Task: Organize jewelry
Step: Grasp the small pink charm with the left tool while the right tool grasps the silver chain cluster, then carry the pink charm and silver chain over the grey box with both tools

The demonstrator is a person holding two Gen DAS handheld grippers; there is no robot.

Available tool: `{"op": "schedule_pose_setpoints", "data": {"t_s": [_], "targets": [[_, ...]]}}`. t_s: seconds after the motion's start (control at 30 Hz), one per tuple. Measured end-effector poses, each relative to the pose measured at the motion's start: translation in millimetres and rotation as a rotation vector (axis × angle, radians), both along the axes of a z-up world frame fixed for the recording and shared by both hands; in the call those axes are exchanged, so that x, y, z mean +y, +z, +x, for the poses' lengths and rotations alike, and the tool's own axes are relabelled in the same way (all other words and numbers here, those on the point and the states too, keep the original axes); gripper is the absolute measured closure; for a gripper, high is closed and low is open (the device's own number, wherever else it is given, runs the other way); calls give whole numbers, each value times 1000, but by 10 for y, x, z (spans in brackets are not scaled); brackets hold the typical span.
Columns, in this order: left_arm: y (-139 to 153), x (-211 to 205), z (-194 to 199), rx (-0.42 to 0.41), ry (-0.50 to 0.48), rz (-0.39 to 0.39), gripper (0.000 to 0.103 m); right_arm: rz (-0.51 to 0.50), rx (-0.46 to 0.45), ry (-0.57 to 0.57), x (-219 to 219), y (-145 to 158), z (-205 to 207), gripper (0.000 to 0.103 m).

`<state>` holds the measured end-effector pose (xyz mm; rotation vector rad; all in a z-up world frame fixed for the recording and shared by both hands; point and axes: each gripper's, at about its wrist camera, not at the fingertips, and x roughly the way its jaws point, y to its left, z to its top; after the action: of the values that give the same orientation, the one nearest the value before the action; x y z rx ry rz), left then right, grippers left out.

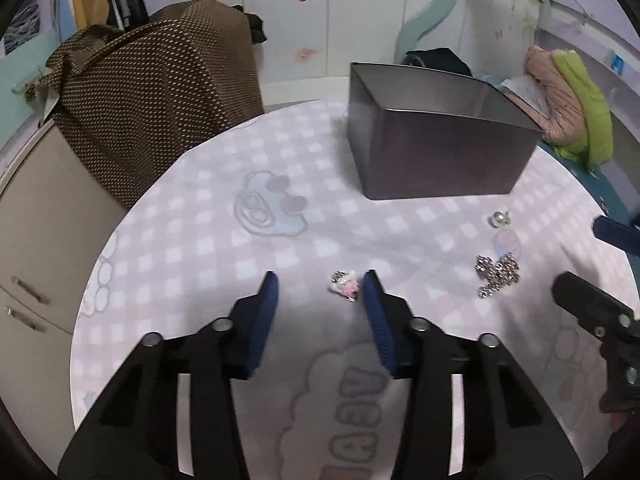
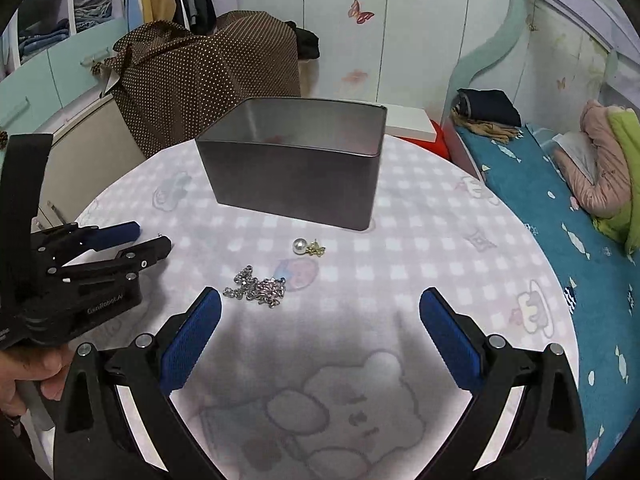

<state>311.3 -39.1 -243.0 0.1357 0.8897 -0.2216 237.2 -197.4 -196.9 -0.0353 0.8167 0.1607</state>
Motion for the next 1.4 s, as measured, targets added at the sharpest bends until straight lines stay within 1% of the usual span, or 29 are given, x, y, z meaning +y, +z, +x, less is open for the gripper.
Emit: {"op": "schedule_pose_setpoints", "data": {"t_s": [0.03, 0.07, 0.1, 0.2, 0.3, 0.37, 0.43, 0.5, 0.63, 0.67, 0.7, 0.73, 0.77, 0.8, 1.03, 1.1, 1.4], "targets": [[1, -13, -10, 0, -9, -1, 74, -2, 2, 2, 14, -9, 10, 7], [4, -21, -15, 2, -18, -6, 83, -7, 6, 7, 32, -19, 23, 7], [8, -20, -14, 6, -22, -12, 89, -11, 9, 13, 47, -30, 36, 7], [36, 3, -30, 12, -23, -38, 89, -12, 30, 37, 103, -80, 90, 7], [74, 32, -81, 0, -20, -45, 89, -22, 31, 46, 156, -113, 148, 8], [117, 55, -114, -8, -14, -49, 89, -41, 26, 67, 217, -131, 180, 16], [160, 77, -134, -15, -11, -51, 89, -71, 41, 93, 300, -182, 211, 39], [200, 86, -157, -25, -9, -46, 89, -63, 57, 118, 350, -224, 229, 45], [269, 115, -189, -41, -3, -44, 89, -46, 58, 137, 397, -229, 227, 64], [280, 123, -196, -42, -2, -47, 89, -48, 56, 144, 412, -228, 226, 68], [289, 131, -210, -43, -2, -49, 89, -46, 56, 156, 431, -229, 222, 74], [291, 128, -226, -44, -2, -49, 89, -47, 58, 162, 444, -226, 222, 83], [297, 133, -232, -44, -3, -50, 89, -51, 61, 167, 460, -223, 221, 85], [300, 138, -241, -44, -3, -51, 89, -51, 64, 168, 467, -216, 220, 91], [311, 166, -262, -44, 0, -55, 89, 11, 78, 159, 391, -176, 191, 94], [330, 183, -266, -48, 3, -57, 89, 48, 76, 155, 327, -123, 167, 94], [436, 207, -315, -63, 5, -76, 89, 104, 52, 162, 109, 183, 80, 94]]}}
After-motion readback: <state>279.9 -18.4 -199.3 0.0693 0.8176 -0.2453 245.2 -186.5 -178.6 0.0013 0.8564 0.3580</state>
